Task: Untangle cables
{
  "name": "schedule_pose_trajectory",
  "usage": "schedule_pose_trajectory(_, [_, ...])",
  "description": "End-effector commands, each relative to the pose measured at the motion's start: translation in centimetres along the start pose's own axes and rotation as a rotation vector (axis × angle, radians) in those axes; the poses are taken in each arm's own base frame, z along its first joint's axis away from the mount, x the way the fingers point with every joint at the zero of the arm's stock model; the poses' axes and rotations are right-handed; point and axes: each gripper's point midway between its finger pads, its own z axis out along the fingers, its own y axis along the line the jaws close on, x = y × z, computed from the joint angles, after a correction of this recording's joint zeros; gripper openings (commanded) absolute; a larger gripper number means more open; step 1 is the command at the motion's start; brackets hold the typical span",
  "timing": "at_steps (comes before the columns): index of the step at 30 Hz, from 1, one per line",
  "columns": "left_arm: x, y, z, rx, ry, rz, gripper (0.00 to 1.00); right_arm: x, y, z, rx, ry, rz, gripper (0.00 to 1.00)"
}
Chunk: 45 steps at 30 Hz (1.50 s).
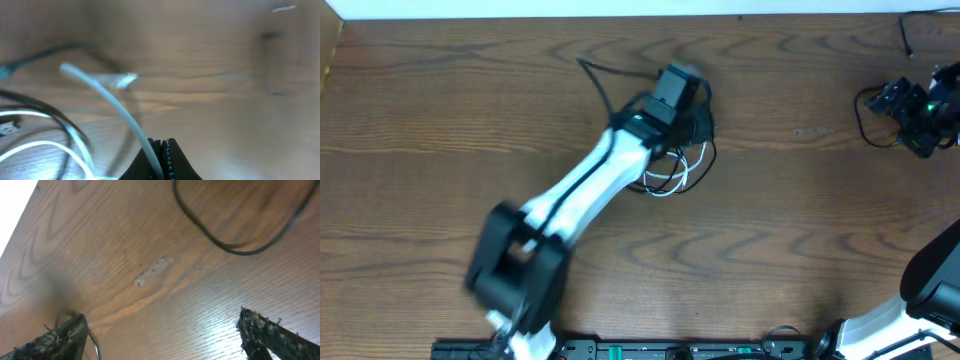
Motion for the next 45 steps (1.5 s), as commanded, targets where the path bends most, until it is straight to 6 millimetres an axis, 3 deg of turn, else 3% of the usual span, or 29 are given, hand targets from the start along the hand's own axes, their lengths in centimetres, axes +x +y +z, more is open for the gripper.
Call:
schedule_pose_trajectory(1, [-3.0, -5.9, -8.2, 0.17, -0.134, 0.119, 0.07, 1.3, 2.3, 0.5, -0.1, 0.052, -0.106, 0.93])
schedule_pose_trajectory(4, [-4.7, -8.8, -14.8, 0.246, -0.273, 0.213, 0.07, 2.4, 5.1, 0.5, -0.226, 0.081, -0.213, 0.93])
schedule_pose_trajectory(13, [-7.6, -11.6, -24.4, 0.333, -0.535, 0.265, 0.07, 5.7, 12.2, -1.9, -0.61, 0.151, -0.412, 0.91])
schedule_pose_trajectory(22, [-11.1, -13.7, -32.9, 0.481, -0.803, 0.242, 0.08, 8.9, 14.9, -2.2, -0.668, 0.223, -0.479, 0.91])
schedule_pose_trajectory(29, [-12.5, -16.0, -40.9, 0.63, -1.056, 0.287, 0.08, 11.6, 17.2, -1.8, -0.7, 0.263, -0.589, 0.93])
schedule_pose_trajectory(38, [-14.1, -15.2, -48.7, 0.654, -1.373, 0.231, 0.07, 14.4, 19.8, -1.6, -0.748, 0.303, -0.677, 0.95])
schedule_pose_trajectory(45, [-15.2, -13.3, -50.0, 0.582, -1.474, 0.124, 0.08, 17.7, 24.3, -4.3, -1.041, 0.287, -0.874, 0.95])
